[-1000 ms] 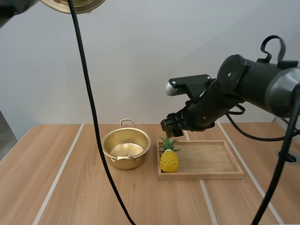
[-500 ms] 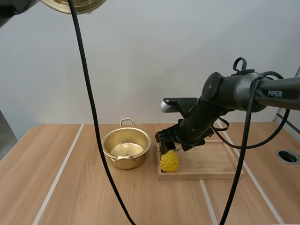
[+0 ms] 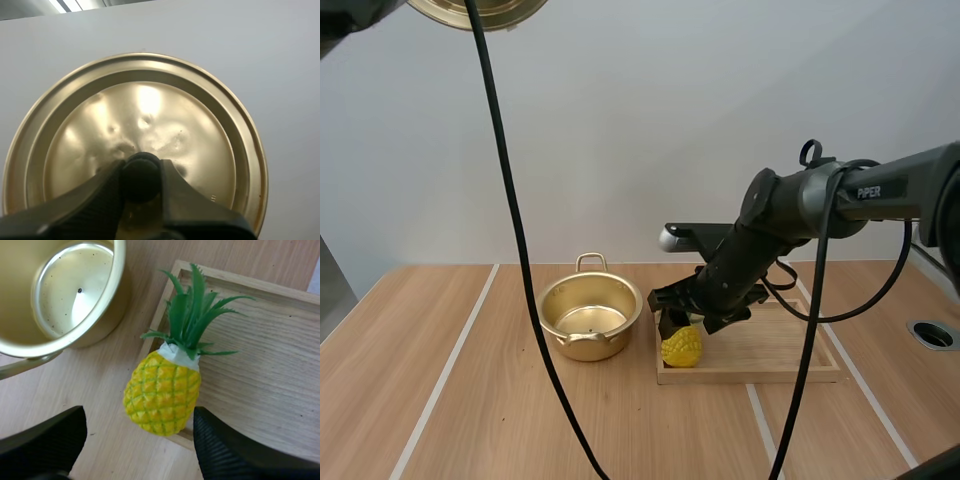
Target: Open the pot, put the pineapple inside, and close it
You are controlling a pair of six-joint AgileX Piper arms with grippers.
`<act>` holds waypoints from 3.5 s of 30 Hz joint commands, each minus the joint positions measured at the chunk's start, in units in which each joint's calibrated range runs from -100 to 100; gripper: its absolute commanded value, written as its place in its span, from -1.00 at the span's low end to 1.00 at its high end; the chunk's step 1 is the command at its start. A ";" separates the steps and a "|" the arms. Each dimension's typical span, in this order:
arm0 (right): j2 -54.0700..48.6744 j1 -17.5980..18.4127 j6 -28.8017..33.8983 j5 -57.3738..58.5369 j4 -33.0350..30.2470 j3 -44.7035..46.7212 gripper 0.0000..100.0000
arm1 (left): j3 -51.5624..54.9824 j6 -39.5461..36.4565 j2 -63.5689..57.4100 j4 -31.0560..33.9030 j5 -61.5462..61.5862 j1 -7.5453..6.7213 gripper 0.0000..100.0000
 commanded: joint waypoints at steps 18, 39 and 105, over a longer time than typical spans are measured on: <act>7.06 0.11 -3.17 -6.48 3.89 0.17 1.00 | -0.32 -0.59 -0.38 -0.88 -1.21 0.06 -1.00; 15.25 0.27 -5.39 -12.51 4.69 0.17 1.00 | -0.32 -0.59 -0.38 -0.88 -1.21 0.06 -1.00; -26.26 3.02 -3.71 -38.03 2.98 0.17 -1.00 | -0.32 -0.59 -0.38 -0.88 -1.21 0.06 -1.00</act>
